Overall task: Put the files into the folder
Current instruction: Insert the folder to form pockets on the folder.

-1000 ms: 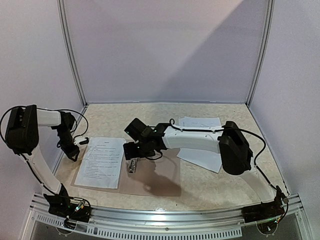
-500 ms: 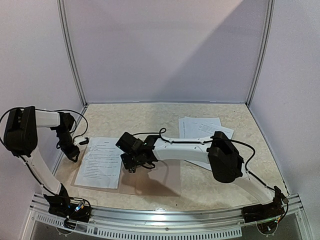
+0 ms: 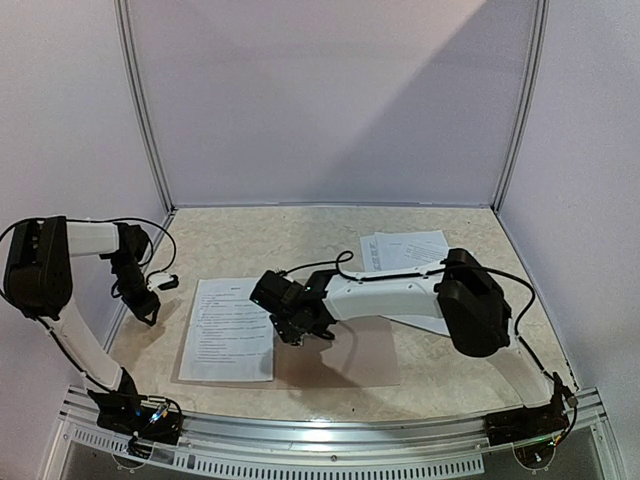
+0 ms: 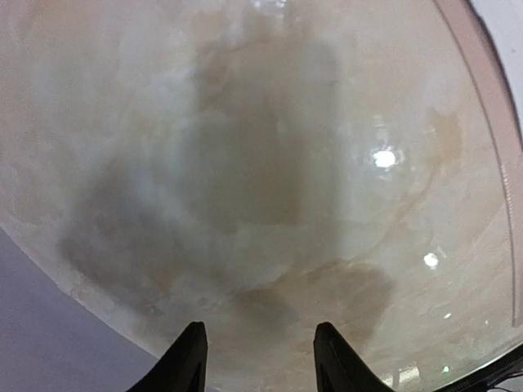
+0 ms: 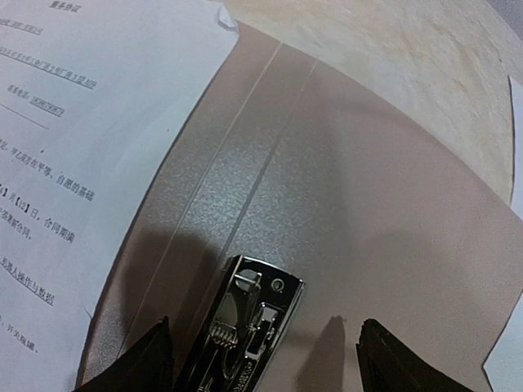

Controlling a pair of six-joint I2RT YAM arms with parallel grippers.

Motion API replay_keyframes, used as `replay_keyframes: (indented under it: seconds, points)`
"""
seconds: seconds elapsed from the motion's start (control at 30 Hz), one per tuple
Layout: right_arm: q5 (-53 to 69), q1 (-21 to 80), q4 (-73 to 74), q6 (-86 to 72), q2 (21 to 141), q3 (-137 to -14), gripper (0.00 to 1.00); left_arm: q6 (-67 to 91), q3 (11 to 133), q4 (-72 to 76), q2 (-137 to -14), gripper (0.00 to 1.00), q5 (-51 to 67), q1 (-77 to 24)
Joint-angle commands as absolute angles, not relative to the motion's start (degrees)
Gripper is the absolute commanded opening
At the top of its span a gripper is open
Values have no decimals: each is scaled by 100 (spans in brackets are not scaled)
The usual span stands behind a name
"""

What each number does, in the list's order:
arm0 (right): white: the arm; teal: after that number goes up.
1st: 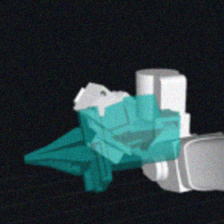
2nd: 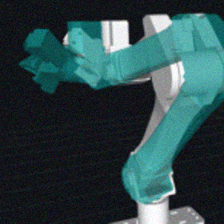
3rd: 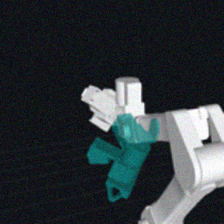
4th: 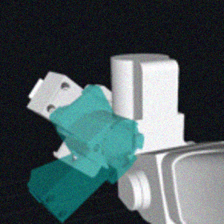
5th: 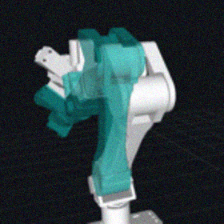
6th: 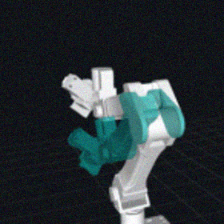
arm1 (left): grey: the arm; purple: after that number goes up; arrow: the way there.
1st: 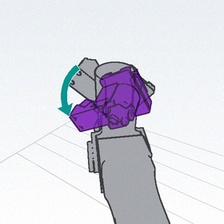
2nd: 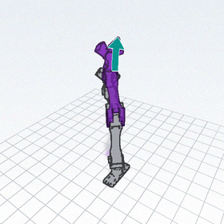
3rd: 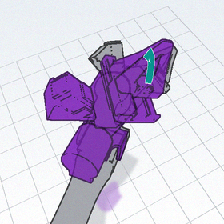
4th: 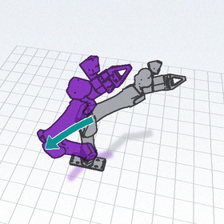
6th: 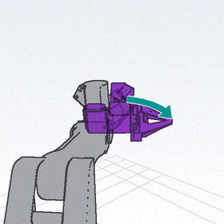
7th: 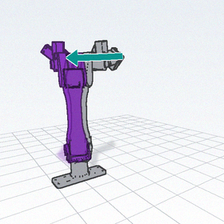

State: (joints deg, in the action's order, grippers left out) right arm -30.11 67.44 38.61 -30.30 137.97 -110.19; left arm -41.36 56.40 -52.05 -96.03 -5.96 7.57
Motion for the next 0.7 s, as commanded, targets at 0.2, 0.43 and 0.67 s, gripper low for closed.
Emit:
replay_keyframes:
  seconds: [0.2, 0.43, 0.67]
  points:
    - [-1857, 6492, 3420, -1913, 12737, -10265, 79, -3771, 5313, -5269, -9123, 47, -143, -301]
    - [-1030, 6463, 3217, -2597, 12227, -10132, 76, -3849, 4981, -5495, -8665, 47, 479, -963]
    - [576, 6420, 2039, -4157, 12015, -8994, 59, -4142, 4445, -5286, -8274, 47, 627, -1735]
